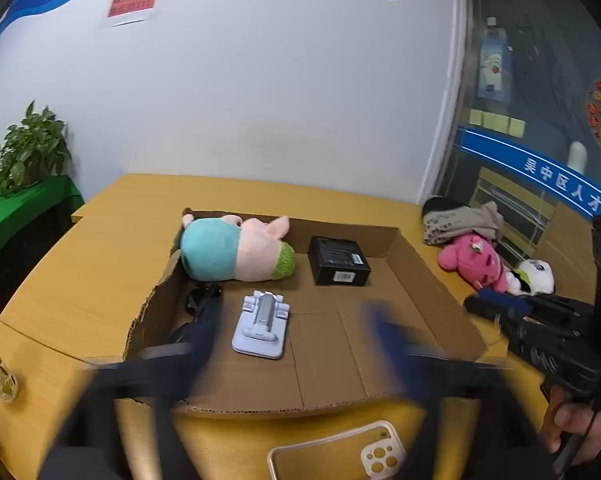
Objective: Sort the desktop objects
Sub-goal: 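Withdraw the left gripper and move it to the clear phone case, then close the left gripper on the white rim of the phone case and lift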
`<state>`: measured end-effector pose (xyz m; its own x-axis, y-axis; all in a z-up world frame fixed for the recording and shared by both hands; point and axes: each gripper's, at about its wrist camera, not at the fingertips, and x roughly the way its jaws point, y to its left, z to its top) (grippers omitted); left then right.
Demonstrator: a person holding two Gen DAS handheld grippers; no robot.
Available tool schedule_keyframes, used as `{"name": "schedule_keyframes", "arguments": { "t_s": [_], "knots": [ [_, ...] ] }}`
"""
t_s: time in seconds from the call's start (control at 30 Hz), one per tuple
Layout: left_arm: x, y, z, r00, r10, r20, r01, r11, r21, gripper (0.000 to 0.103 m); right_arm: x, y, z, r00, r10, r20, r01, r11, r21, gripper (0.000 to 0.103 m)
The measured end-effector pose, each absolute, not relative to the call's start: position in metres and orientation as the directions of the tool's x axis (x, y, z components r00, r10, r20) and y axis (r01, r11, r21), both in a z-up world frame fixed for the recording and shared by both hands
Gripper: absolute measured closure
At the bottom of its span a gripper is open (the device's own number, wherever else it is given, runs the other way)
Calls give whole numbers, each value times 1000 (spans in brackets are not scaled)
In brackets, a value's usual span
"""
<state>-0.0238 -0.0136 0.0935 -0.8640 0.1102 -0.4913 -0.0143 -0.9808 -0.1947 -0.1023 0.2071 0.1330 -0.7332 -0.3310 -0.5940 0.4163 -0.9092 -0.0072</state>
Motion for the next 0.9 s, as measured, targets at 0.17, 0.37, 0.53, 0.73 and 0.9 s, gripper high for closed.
{"name": "schedule_keyframes", "arguments": {
  "t_s": [0.17,0.37,0.53,0.73,0.9],
  "knots": [
    [-21,-10,91,-861,93,-500,-5,-985,-174,91,-104,207,127,-720,-319,-616,396,-918,13,84],
    [-7,-16,92,-901,18,-433,64,-983,-175,1,-100,210,122,-721,-324,-612,390,-920,27,6],
    [0,-20,71,-861,62,-504,34,-983,-179,0,-98,219,101,-680,-323,-659,395,-918,42,6],
    [10,-12,21,-767,109,-633,7,-984,-179,5,-82,226,48,-586,-315,-747,390,-917,81,6],
    [-2,4,-27,-639,95,-763,29,-989,-147,27,-85,212,1,-510,-270,-817,370,-926,75,10]
  ]
}}
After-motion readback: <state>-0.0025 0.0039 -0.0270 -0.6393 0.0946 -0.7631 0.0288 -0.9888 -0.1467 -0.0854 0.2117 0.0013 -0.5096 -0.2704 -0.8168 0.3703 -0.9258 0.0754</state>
